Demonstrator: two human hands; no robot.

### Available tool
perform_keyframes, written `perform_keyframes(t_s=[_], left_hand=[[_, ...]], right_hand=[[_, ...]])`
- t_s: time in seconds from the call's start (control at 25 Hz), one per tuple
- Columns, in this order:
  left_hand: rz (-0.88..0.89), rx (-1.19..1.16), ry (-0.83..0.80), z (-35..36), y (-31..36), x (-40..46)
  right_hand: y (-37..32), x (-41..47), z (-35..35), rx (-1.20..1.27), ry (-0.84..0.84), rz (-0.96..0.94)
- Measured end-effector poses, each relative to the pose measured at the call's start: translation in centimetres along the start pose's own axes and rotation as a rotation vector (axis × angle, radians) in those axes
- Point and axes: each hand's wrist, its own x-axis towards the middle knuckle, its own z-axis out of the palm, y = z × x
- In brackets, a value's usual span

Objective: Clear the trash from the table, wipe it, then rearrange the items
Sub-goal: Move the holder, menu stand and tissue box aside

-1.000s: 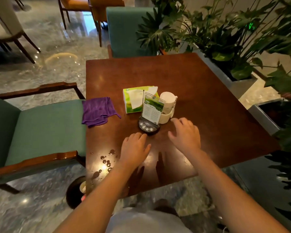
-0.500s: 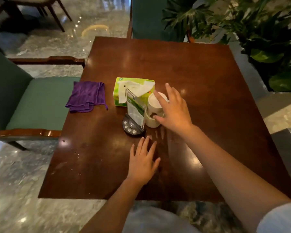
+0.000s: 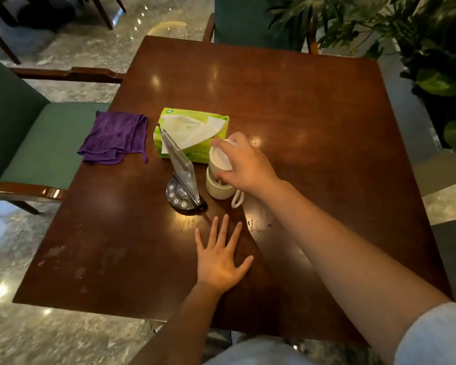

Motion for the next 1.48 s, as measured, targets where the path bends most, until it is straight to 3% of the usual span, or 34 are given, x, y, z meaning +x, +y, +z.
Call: perform_keyframes(t_s=[0.28,0.52,0.72,0.84,0.96,1.12,1.32,1.4,1.48], left_hand=[[-0.011,0.046,-0.014,0.0,0.0,0.1],[-0.013,0.072,0.003,0.1,0.1,0.2],[-0.017,0.084,0.006,0.4,0.1,0.2],[-0.019,0.097,0.003,0.5,0.1,0.2],[-0.023,0.089,-0.002,0.5,0.2,0.2],[-0.021,0.069,0.004,0.3,0.4,0.1],[-0.006,0.052,0.003,0.1,0.3,0.1],[-0.006,0.045,0.003,0.1,0.4,0.1],[-0.006,0.033,-0.001,0.1,0.4,0.2]], right_hand=[[4.0,-3.6,-4.0,0.036,0.218,0.173],[10.5,-8.0,-8.9,-0.027,0.35,0.441],[15.9,-11.0,-11.5,-0.095,0.379,0.566],[17.7,-11.9,-11.0,-0.107,0.314,0.611],[17.8,-12.4,-9.2,-0.264,0.249,0.592],[17.1,-13.3,-6.6,-0.496,0.34,0.558],[13.8,-12.0,-6.8,-0.425,0.343,0.637],[10.1,-10.6,-6.2,-0.279,0.349,0.55],[4.9,-8.3,-5.4,-0.074,0.318,0.347]])
